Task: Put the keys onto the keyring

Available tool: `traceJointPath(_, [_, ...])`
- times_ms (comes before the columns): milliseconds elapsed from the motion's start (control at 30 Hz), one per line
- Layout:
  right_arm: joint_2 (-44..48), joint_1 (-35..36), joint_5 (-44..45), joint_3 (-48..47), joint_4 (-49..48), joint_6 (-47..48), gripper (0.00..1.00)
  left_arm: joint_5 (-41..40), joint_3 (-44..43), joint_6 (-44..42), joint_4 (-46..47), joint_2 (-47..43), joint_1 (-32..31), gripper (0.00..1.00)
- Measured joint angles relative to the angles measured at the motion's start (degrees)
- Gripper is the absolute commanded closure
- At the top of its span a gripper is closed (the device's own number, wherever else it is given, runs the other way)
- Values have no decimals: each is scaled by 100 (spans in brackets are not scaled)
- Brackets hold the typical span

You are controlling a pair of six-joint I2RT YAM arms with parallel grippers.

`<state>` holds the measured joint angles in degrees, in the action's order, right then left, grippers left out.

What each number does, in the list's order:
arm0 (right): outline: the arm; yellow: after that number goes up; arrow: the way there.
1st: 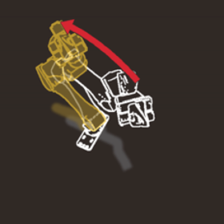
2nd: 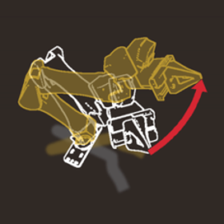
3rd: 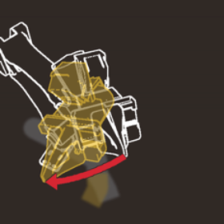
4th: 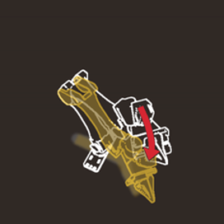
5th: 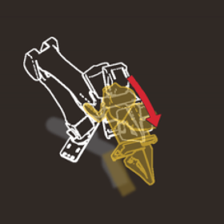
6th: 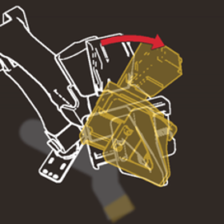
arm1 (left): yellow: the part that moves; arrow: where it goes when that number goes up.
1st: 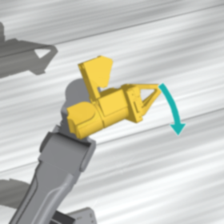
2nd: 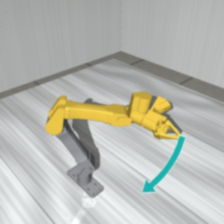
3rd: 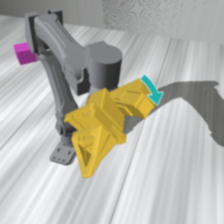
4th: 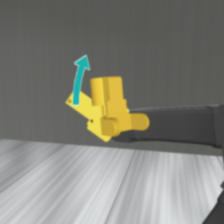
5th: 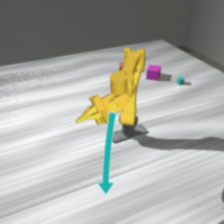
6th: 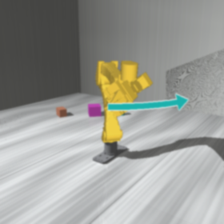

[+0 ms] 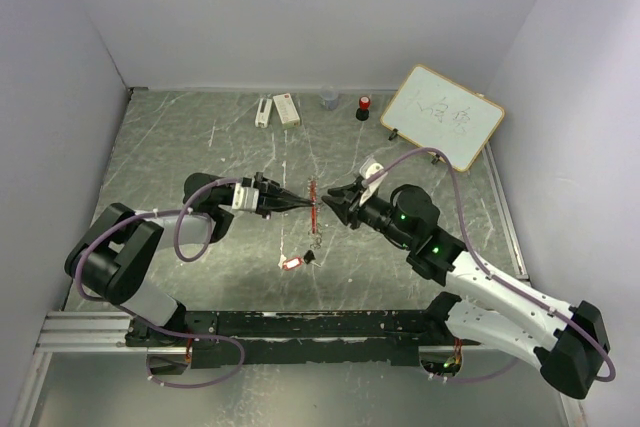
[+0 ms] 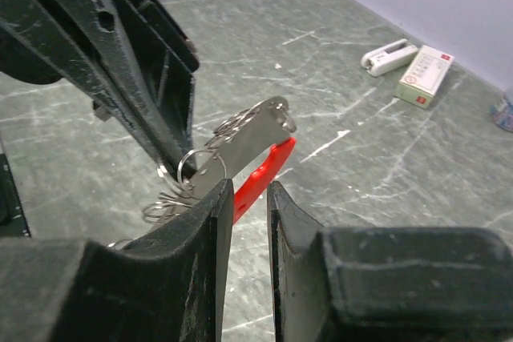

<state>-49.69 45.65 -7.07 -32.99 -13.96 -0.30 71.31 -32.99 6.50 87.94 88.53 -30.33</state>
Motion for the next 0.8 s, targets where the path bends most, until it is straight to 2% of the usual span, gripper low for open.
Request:
traceJointPath(500, [-37, -11, -682, 0, -63, -190, 77, -57, -31, -76, 2, 9, 59, 93])
traceJointPath(633, [74, -11, -584, 52, 31, -240, 77, -184, -15, -157, 2, 7, 94, 93])
traceJointPath(800, [595, -11, -50, 227, 59, -313, 75, -293, 35, -179, 2, -26, 173, 93])
